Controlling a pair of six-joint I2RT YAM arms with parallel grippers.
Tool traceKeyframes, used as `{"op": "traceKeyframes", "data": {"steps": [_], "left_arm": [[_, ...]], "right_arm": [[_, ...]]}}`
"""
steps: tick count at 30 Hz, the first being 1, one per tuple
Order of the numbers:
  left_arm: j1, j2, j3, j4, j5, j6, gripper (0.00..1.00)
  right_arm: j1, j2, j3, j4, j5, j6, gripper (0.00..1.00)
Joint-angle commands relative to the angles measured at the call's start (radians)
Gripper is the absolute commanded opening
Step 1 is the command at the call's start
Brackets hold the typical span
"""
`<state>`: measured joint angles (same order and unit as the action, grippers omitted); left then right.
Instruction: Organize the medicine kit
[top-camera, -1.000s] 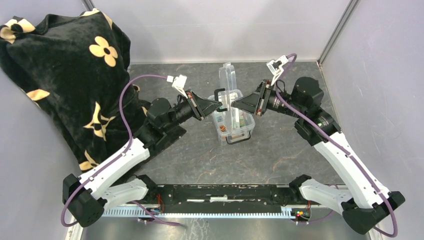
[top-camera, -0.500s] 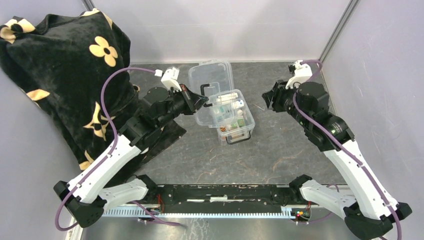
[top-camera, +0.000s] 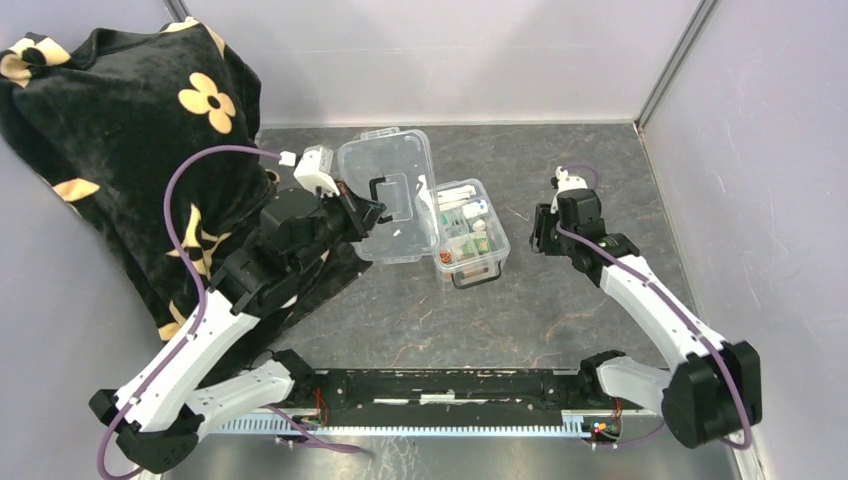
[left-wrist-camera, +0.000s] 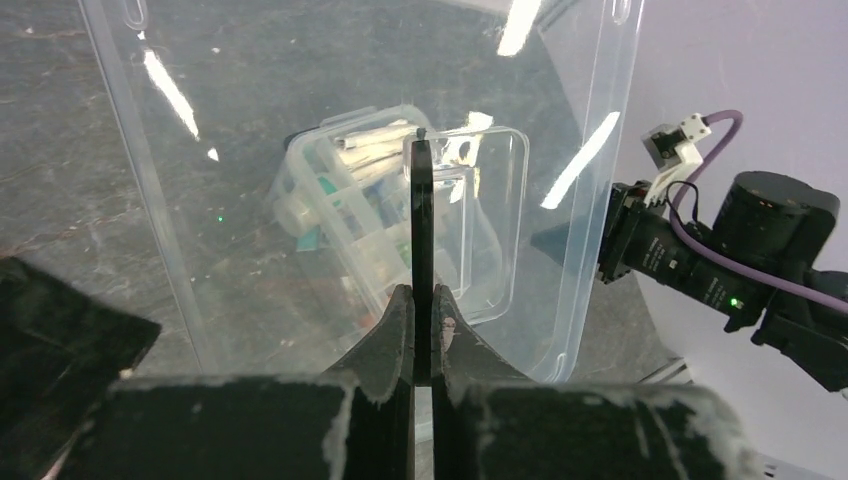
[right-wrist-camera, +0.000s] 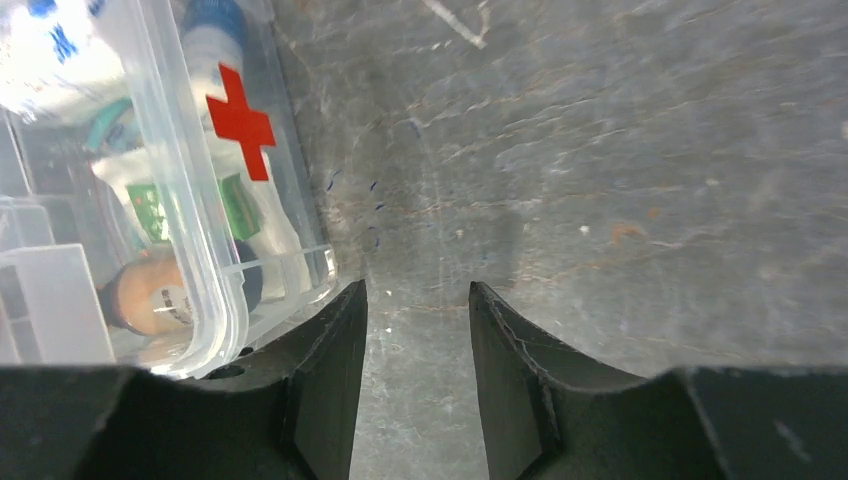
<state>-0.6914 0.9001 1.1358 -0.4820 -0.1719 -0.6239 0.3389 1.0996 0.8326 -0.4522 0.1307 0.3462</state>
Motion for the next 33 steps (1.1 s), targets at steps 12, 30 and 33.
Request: {"op": "traceKeyframes", "data": {"steps": [12,30,33], "left_arm": [[-0.003,0.055,0.095,-0.128,-0.06,0.03,0.02],[-0.002,0.301,0.259,-0.231,0.027,0.158,0.02],[-0.002,0.382,0.313,-0.266,0.104,0.209,0.02]], "right_arm": [[-0.028,0.187,-0.125,0.345,-0.491,-0.018,0.47],[0.155,0.105,-0.178,0.457,-0.514,0.108,0.46],[0.154,0.018,-0.15,0.284,-0.278,0.039,0.47]]}}
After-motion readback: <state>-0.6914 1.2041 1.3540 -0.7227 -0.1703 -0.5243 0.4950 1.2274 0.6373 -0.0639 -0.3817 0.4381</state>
